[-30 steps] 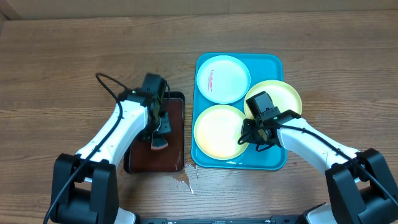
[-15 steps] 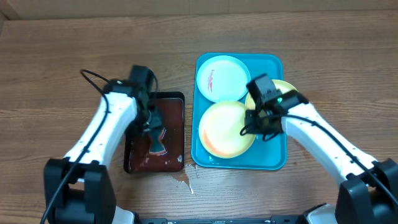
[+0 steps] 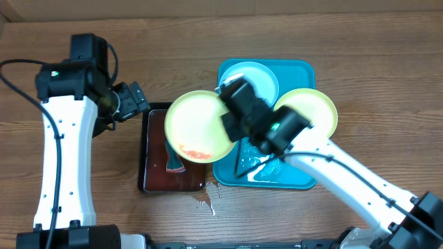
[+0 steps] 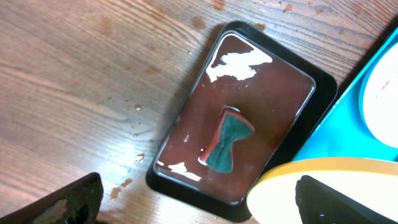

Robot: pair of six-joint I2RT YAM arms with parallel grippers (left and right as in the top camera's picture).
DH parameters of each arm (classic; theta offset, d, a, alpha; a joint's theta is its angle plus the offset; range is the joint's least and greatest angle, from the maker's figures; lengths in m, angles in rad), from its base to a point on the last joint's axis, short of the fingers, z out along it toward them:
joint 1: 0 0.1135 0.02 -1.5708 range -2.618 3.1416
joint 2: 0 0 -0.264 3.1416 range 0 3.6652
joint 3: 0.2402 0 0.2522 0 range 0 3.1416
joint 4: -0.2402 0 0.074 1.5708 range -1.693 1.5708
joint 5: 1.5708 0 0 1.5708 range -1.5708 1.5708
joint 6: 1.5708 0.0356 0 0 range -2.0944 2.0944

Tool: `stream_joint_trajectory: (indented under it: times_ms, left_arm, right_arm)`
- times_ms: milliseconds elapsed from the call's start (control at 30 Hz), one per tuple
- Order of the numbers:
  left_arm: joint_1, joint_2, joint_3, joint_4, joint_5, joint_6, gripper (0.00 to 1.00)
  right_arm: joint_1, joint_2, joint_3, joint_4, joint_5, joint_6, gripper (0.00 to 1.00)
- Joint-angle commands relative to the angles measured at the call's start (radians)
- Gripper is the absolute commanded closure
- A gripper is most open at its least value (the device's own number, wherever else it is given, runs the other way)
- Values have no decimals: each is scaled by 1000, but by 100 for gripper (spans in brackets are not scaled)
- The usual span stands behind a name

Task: Clean dirty plates on tray and stack at the side
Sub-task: 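Lift the cleaned yellow plate with the right gripper and carry it rightward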

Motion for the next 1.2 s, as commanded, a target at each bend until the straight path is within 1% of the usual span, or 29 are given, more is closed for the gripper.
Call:
stream_joint_trajectory:
  times_ms: [0, 67, 233, 433, 700, 933, 1167]
  left_arm:
    - [9, -13, 34, -24, -31, 29, 0]
    - [8, -12, 33, -36, -48, 41, 0]
    - [8, -11, 33, -38, -56, 42, 0]
    - [8, -12, 33, -28, -47, 39, 0]
    - [8, -12, 33, -28, -48, 40, 0]
    - [8, -12, 33, -29, -48, 40, 0]
    - [8, -12, 33, -29, -48, 40, 0]
  right_arm:
    - [71, 56, 25, 34, 210, 14, 96]
    - [101, 85, 25, 47, 251, 24, 96]
    - [165, 110, 25, 34, 432, 120, 96]
    - [257, 105, 26, 35, 587, 125, 96]
    - [370, 105, 26, 35, 844, 124, 96]
    - [427, 105, 26, 31, 969, 124, 96]
    - [451, 105, 26, 31, 986, 124, 96]
